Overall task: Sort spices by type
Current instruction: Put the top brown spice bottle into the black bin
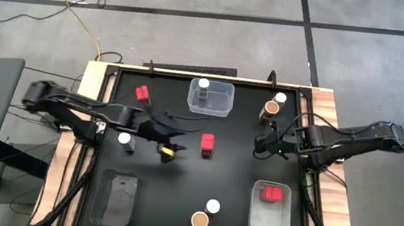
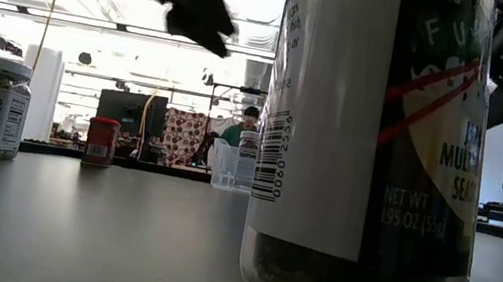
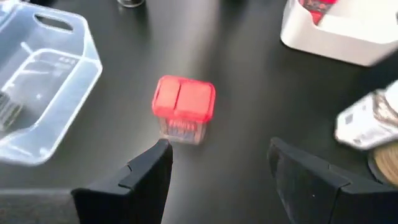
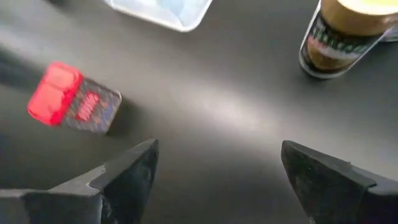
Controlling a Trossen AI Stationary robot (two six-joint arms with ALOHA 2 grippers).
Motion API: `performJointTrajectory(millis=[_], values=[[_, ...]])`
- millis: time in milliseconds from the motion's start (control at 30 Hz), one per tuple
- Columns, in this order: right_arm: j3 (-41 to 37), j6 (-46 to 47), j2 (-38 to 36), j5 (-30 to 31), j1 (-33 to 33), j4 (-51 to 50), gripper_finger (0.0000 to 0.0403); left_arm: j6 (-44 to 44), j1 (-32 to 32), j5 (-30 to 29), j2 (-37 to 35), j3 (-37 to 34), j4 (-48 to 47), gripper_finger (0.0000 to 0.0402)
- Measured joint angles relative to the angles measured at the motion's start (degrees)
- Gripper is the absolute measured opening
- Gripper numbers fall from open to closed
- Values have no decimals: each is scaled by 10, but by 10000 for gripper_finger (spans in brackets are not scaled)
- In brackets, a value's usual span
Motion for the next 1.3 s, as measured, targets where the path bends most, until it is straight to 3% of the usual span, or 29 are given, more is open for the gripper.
performJointTrajectory(millis=[200, 400, 733, 1000, 1300], values=[[51, -44, 0, 0, -48, -3, 359, 1, -6, -12, -104, -80, -29, 251], [109, -63, 12, 0, -87, -34, 358, 2, -6, -12, -149, -106, -100, 251], [242, -62, 144, -5, -120, -166, 358, 4, -6, -12, -149, -106, -116, 251], [283, -83, 216, -103, -214, -290, 358, 28, -5, -12, -149, -106, -115, 251], [277, -186, 212, -111, -365, -239, 358, 2, -5, -12, -149, -106, -115, 251]])
